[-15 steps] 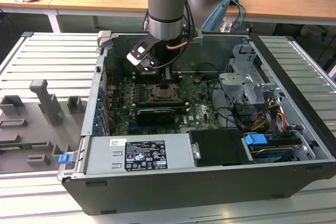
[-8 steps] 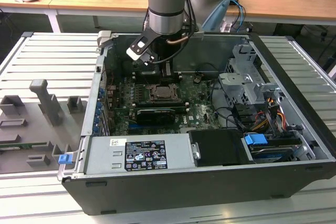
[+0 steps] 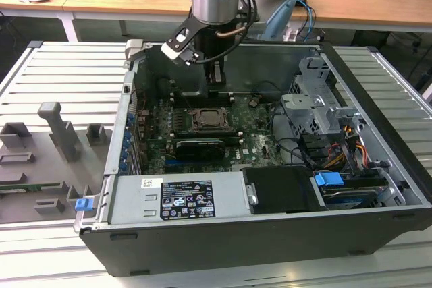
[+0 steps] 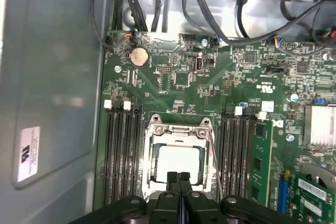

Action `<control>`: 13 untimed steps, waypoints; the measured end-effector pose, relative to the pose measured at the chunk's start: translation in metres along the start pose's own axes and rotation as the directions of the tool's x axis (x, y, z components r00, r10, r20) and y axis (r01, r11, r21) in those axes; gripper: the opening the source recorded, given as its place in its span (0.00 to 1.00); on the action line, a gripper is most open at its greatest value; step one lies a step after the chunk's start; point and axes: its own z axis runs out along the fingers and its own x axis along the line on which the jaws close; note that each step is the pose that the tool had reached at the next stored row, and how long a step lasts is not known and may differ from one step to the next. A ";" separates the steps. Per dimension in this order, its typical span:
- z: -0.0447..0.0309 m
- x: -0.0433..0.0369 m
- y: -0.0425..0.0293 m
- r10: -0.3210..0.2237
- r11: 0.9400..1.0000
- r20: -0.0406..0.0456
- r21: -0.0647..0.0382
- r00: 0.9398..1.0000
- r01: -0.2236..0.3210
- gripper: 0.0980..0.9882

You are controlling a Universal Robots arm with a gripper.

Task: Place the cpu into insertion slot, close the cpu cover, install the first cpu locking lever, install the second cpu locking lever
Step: 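Install the first cpu locking lever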

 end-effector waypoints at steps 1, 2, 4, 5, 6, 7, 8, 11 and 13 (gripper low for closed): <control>0.0001 0.0000 0.0000 -0.030 1.000 -0.001 0.001 1.000 0.030 0.01; 0.0001 0.0000 0.0000 -0.062 0.998 -0.003 0.002 0.998 0.062 0.01; 0.0003 0.0000 0.0000 -0.102 0.995 -0.004 0.003 0.995 0.102 0.01; 0.0004 -0.0001 -0.0001 -0.108 0.994 -0.005 0.003 0.994 0.108 0.01; 0.0005 -0.0001 -0.0001 -0.112 0.994 -0.005 0.003 0.994 0.112 0.01; 0.0007 -0.0001 -0.0001 -0.118 0.993 -0.005 0.003 0.993 0.118 0.01; 0.0008 0.0000 -0.0001 -0.124 0.992 -0.006 0.003 0.992 0.124 0.01; 0.0009 0.0000 0.0000 -0.149 0.989 -0.007 0.004 0.989 0.149 0.01; 0.0008 0.0000 -0.0001 -0.165 0.986 -0.008 0.004 0.986 0.165 0.01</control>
